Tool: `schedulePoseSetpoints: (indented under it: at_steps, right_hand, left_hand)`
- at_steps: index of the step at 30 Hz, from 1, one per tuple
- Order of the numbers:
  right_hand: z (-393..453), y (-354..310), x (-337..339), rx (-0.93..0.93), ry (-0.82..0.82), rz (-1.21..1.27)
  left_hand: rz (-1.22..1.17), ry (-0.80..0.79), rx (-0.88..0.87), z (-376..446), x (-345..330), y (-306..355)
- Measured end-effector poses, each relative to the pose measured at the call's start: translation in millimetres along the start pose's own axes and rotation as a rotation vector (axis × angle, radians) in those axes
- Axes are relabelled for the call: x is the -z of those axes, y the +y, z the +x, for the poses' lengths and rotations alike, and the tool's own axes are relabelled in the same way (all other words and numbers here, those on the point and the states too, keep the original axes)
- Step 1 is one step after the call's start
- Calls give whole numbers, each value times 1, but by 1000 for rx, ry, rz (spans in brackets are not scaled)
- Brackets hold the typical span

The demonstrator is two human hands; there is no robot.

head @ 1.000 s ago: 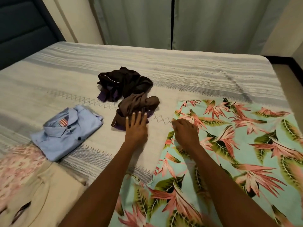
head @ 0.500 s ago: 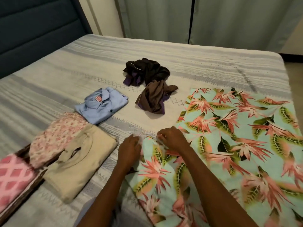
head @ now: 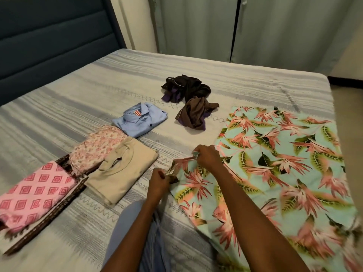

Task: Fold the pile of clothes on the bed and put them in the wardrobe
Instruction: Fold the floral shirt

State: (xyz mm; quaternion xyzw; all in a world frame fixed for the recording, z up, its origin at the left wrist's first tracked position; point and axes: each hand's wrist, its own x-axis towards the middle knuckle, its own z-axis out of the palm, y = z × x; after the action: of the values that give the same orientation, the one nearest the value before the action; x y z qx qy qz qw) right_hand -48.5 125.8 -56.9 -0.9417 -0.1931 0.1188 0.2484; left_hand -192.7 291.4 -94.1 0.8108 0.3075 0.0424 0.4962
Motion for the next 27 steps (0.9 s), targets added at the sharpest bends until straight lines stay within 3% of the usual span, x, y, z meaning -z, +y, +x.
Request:
schedulePoseSetpoints:
  at_steps: [2, 5, 9, 14, 23, 27]
  right_hand:
    - [-15, 14, 13, 17, 28, 78]
    - [-39, 39, 29, 27, 122, 65]
    - [-83, 80, 44, -91, 222, 174]
    - [-132, 134, 47, -221, 195, 449]
    - [-184, 174, 53, -598, 363, 1014]
    - [-191, 179, 57, -640, 422, 974]
  left_hand:
    - [-164, -19, -109, -21, -6, 8]
    - [-228, -113, -281, -54, -22, 19]
    - [-129, -301, -525, -103, -56, 35]
    - [39, -530, -742, -142, -112, 37]
    - [182, -680, -916, -171, -169, 34]
    - [176, -718, -879, -179, -183, 34]
